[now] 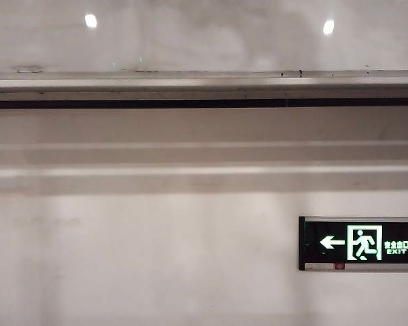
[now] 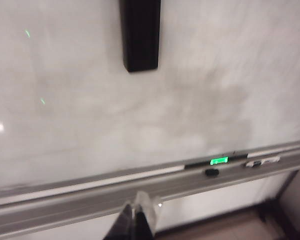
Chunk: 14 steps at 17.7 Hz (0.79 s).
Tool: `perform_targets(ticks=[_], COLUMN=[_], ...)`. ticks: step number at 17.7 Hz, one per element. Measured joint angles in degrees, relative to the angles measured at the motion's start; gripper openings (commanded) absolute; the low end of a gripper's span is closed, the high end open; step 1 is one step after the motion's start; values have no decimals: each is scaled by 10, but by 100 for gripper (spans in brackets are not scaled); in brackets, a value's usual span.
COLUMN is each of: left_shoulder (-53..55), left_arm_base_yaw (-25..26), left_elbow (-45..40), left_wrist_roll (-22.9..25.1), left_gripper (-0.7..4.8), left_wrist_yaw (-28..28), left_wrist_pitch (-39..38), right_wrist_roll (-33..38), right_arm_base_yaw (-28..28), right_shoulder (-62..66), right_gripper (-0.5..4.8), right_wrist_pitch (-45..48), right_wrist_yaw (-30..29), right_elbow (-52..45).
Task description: Wipe the whiteboard clean using the black magnetic whiteboard eraser attached to the whiteboard.
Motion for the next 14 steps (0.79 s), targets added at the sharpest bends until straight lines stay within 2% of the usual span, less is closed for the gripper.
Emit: perform_targets(ticks=[4, 7, 9, 10, 13, 14], left_shoulder=[-98, -210, -317, -386, -577, -618], left_arm_base_yaw=[0, 0, 0, 0, 0, 0], left_elbow=[-25, -141, -287, -389, -691, -770], left_wrist_roll=[18, 33, 26, 15, -6, -8], left_gripper=[-6, -6, -6, -6, -6, -6], left_wrist_yaw=[-47, -48, -48, -48, -25, -22], left_wrist_pitch=[-74, -73, -44, -7, 209, 261], right_wrist_roll=[71, 94, 98, 98, 87, 85], right_arm_base_yaw=[3, 93, 143, 176, 176, 176], right_shoulder=[-9, -59, -73, -71, -65, -65], right_gripper=[-5, -5, -5, -5, -5, -5], right_wrist_pitch=[-138, -144, -143, -141, -142, -144], right_wrist_yaw=[-12, -9, 25, 23, 23, 22], right_elbow=[-1, 1, 2, -5, -60, -75])
